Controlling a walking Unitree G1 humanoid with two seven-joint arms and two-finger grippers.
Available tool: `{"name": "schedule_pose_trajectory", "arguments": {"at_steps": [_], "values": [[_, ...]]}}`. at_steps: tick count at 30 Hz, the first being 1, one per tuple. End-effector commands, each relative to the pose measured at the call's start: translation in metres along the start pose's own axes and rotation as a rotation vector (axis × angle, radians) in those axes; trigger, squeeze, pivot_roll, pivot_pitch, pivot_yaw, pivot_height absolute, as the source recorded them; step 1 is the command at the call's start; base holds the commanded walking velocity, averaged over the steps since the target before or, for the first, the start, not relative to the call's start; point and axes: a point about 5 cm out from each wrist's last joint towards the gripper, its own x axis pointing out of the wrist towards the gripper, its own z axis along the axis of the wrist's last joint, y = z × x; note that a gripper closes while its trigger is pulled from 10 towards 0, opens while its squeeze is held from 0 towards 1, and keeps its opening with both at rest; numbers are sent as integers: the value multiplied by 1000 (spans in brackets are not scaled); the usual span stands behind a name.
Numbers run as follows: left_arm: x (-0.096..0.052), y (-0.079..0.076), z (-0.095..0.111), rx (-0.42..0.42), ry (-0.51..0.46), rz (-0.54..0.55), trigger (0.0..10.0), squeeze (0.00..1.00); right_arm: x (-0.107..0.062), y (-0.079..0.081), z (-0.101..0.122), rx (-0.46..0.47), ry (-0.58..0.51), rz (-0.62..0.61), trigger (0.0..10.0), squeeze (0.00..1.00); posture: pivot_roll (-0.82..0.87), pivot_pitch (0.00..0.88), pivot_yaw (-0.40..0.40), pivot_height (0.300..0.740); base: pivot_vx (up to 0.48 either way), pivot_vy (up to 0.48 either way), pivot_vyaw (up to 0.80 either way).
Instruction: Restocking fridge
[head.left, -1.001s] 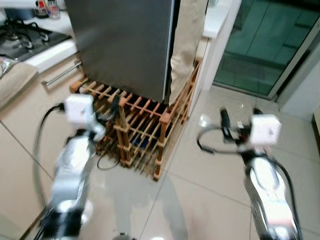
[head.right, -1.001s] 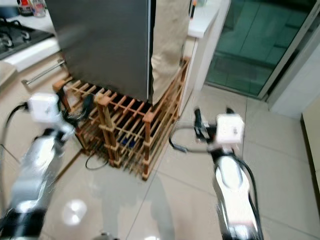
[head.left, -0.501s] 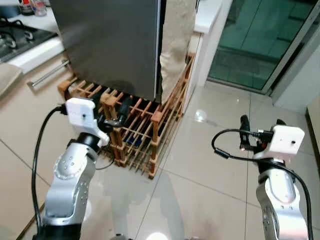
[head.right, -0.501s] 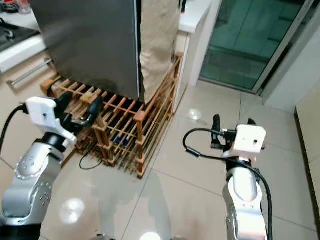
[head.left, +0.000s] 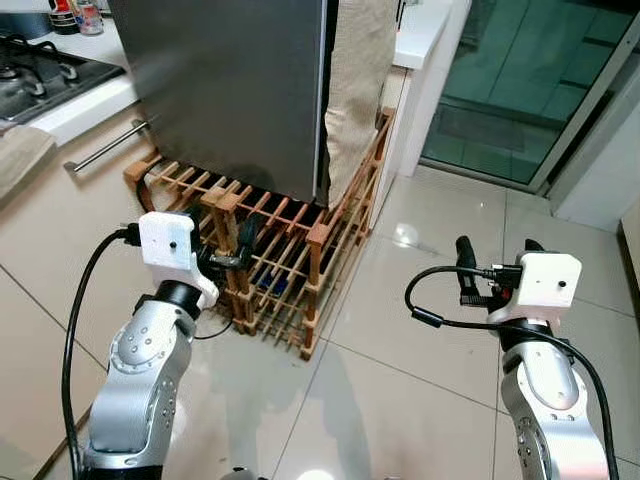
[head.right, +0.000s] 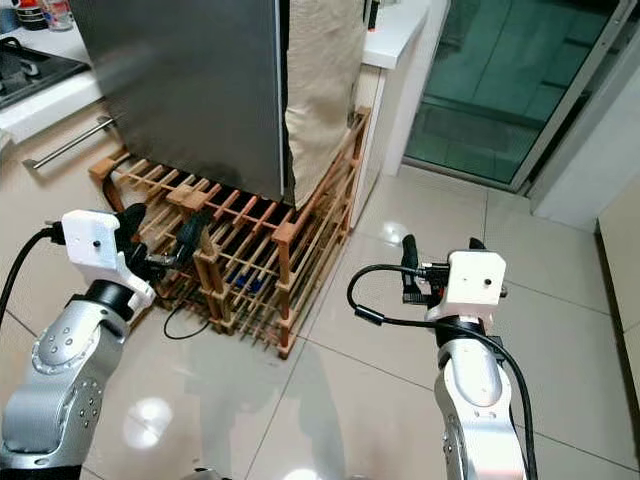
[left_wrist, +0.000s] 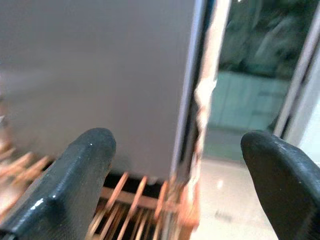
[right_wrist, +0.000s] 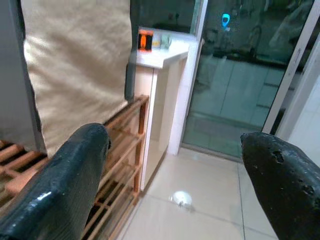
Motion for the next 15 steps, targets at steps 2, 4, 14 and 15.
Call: {"name": "schedule_pose_trajectory", "arguments": {"at_steps": [2,4,14,15], "values": [[4,-12,6,-5,-27,-50,10000,0,6,-1,4,-11,-18,-3,10000,0,-63,0,-17,740,458,0,0],[6,-14,5,-6,-25,-60,10000,0,8,-1,4,-7,-23,-12,10000,0,-67,0,-13,740,454,0,0],[14,-12,1,-40,0,-46,10000,0,5,-3,-3,-3,16,-42,10000,0,-84,0,-7,740,457,0,0],[15,-12,0,-50,4,-41,10000,0,5,-3,-3,-4,16,-44,10000,0,-85,0,-6,740,465,0,0]]}}
